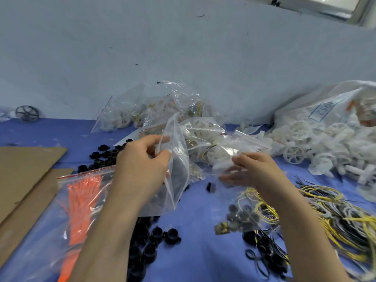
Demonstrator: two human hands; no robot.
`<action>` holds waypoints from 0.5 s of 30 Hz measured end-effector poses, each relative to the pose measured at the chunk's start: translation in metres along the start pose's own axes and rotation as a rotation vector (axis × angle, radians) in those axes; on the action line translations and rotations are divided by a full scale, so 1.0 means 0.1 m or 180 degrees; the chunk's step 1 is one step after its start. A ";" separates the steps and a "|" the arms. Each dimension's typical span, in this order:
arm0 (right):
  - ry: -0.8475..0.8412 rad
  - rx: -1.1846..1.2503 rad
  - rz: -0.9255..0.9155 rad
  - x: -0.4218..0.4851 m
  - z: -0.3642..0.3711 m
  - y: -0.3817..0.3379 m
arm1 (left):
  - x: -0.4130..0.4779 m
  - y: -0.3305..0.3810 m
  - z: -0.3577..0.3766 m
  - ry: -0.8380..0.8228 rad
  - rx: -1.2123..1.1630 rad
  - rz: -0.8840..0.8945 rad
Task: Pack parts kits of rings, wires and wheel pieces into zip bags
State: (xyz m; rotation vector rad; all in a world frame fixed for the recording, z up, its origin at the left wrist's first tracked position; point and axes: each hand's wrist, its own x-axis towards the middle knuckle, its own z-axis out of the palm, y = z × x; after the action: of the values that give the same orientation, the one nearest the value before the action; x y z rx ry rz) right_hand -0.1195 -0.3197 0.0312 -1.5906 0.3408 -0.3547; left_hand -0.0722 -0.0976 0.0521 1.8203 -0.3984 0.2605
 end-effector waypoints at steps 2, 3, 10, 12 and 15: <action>-0.0192 -0.0328 0.0318 -0.05 0.01 0.09 | -0.01 0.01 0.02 -0.0042 0.0012 -0.0034; -0.0272 -0.0652 0.0434 -0.05 0.01 0.12 | -0.01 0.02 0.02 -0.0045 0.0036 -0.0053; -0.1275 -0.3441 0.0049 -0.17 -0.08 0.07 | 0.00 0.01 0.07 -0.0114 0.0178 -0.0117; -0.1464 -0.4000 -0.0074 -0.25 0.08 0.26 | 0.00 0.00 0.09 -0.0227 0.0174 -0.0118; -0.1535 -0.4942 -0.0684 -0.48 0.31 0.77 | -0.03 -0.01 0.12 -0.0488 0.0245 -0.0054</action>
State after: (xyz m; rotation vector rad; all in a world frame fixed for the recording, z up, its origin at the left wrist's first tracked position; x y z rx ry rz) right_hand -0.1497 -0.2746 -0.0478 -3.1549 -0.0001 0.2683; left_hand -0.0744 -0.1087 0.0463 1.9251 -0.4853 0.1263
